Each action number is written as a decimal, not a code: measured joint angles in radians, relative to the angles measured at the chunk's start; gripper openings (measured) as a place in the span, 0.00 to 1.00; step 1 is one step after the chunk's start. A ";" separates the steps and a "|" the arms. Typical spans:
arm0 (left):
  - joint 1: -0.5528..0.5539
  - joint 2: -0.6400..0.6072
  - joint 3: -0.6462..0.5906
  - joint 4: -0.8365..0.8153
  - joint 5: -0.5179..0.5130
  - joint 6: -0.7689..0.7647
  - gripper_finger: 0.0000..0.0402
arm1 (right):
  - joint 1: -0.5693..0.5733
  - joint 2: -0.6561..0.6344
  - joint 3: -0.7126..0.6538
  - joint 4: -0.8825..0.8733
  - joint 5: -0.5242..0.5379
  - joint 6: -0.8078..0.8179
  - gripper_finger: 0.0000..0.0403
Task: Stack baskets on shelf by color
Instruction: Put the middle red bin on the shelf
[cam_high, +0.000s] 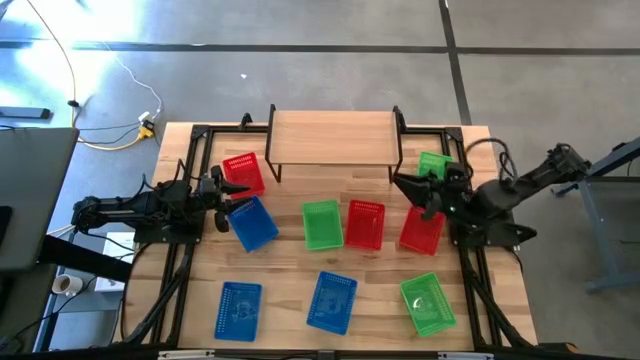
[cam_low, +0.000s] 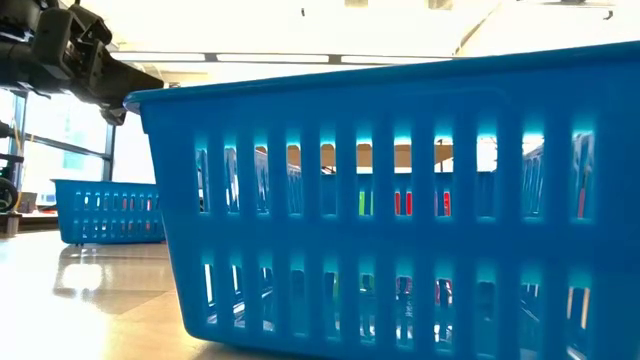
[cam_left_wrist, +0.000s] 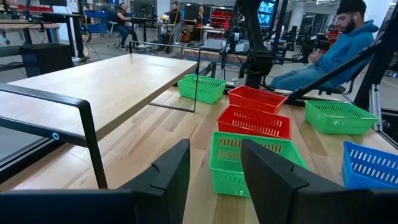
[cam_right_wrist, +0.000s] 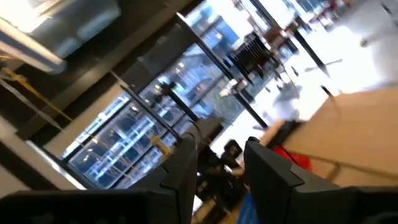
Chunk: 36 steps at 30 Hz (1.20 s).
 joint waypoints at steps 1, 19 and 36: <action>0.000 0.000 0.000 0.000 0.000 0.000 0.33 | -0.020 -0.004 0.000 -0.050 -0.017 0.048 0.29; 0.000 0.000 0.000 -0.003 0.000 0.001 0.33 | -0.266 0.065 0.015 -0.532 -0.513 0.633 0.29; 0.000 0.000 0.000 -0.003 0.002 -0.023 0.33 | -0.369 0.351 0.352 -1.182 -0.731 0.774 0.29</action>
